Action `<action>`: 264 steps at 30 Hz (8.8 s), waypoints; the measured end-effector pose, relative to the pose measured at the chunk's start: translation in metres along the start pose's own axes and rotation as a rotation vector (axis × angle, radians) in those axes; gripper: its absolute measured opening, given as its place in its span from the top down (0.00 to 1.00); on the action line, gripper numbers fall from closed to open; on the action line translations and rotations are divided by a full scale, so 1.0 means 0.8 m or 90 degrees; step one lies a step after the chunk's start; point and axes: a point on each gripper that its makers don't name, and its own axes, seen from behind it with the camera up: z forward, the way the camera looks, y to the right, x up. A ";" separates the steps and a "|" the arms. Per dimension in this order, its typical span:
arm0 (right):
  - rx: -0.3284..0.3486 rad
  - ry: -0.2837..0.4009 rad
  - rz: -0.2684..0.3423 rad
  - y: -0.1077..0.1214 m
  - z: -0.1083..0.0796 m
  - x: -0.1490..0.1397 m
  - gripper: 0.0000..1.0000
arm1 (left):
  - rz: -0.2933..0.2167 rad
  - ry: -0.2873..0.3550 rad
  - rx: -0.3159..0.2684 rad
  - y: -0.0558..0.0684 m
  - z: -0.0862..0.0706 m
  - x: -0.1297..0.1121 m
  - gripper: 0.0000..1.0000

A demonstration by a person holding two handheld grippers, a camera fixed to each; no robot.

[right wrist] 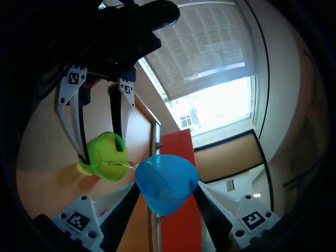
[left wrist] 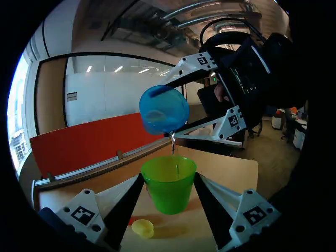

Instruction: Pour water

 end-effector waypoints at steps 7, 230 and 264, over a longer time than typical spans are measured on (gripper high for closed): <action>-0.002 0.000 -0.012 0.003 0.003 -0.005 0.11 | -0.001 0.000 -0.002 0.001 0.001 0.000 0.14; -0.032 0.006 0.187 -0.001 0.000 -0.025 0.11 | -0.006 -0.017 0.011 -0.015 0.016 -0.004 0.14; -0.026 -0.029 0.551 -0.056 0.005 -0.071 0.11 | -0.029 -0.034 0.037 -0.040 0.021 -0.018 0.14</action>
